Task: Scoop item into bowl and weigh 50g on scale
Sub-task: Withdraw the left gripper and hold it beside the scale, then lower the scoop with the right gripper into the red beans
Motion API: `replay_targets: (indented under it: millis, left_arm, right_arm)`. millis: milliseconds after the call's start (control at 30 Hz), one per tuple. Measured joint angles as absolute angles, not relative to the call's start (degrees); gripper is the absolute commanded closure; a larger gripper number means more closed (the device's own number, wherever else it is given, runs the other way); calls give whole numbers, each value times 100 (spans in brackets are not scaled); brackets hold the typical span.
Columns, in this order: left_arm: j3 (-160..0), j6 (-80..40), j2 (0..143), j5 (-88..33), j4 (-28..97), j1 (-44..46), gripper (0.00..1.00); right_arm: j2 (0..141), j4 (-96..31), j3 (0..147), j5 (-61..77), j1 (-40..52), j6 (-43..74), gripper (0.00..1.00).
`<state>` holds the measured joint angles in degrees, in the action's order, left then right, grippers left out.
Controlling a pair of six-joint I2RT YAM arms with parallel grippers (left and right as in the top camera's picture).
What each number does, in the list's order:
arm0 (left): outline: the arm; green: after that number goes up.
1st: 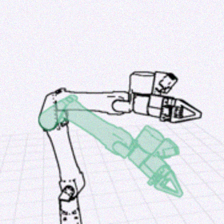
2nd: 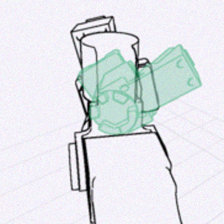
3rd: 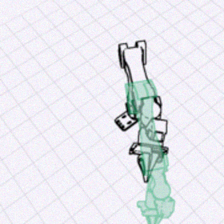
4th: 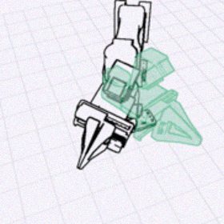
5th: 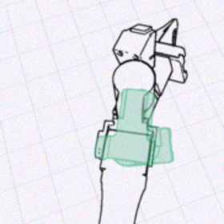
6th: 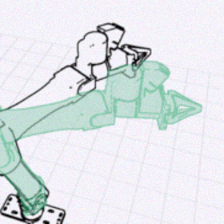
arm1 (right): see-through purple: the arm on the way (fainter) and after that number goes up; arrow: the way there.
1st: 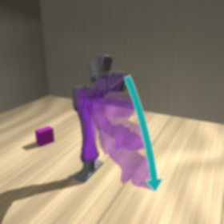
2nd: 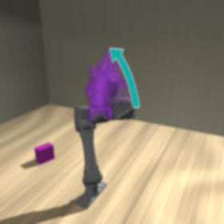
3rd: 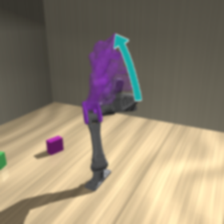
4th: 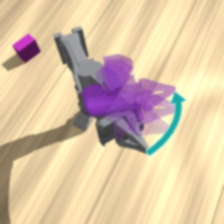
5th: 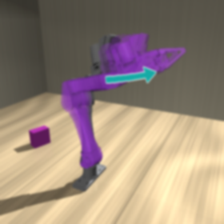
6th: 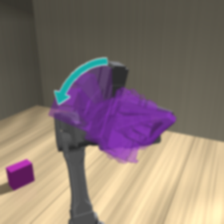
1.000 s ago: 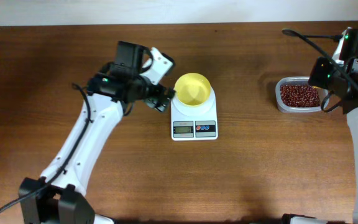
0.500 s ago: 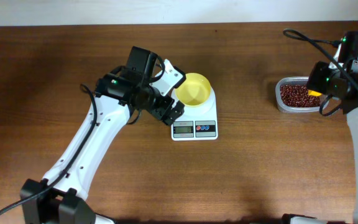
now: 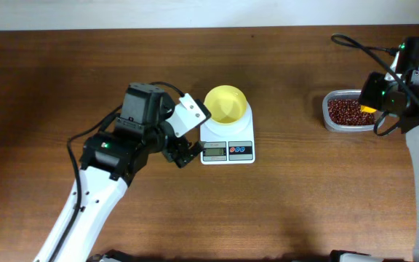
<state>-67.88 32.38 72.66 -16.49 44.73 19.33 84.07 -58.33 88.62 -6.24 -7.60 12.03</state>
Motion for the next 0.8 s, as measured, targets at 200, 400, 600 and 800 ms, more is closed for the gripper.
replay_targets:
  millis: [200, 400, 600, 800]
  left_arm:
    - [-6718, 3107, 7264, -1931, 4252, 1931, 2]
    - [-6716, 2718, 7264, -2123, 4338, 1931, 1]
    - [-6716, 2694, 7264, -2123, 4449, 1931, 1]
    - [-6716, 2692, 7264, -2078, 4523, 1931, 1]
  right_arm:
    - [8407, -5833, 8862, -609, -760, 1205, 96]
    - [8407, -5833, 8862, -609, -760, 1203, 96]
    - [8407, -5830, 8862, -609, -760, 1205, 96]
    - [8670, -5627, 8862, -635, -760, 1046, 96]
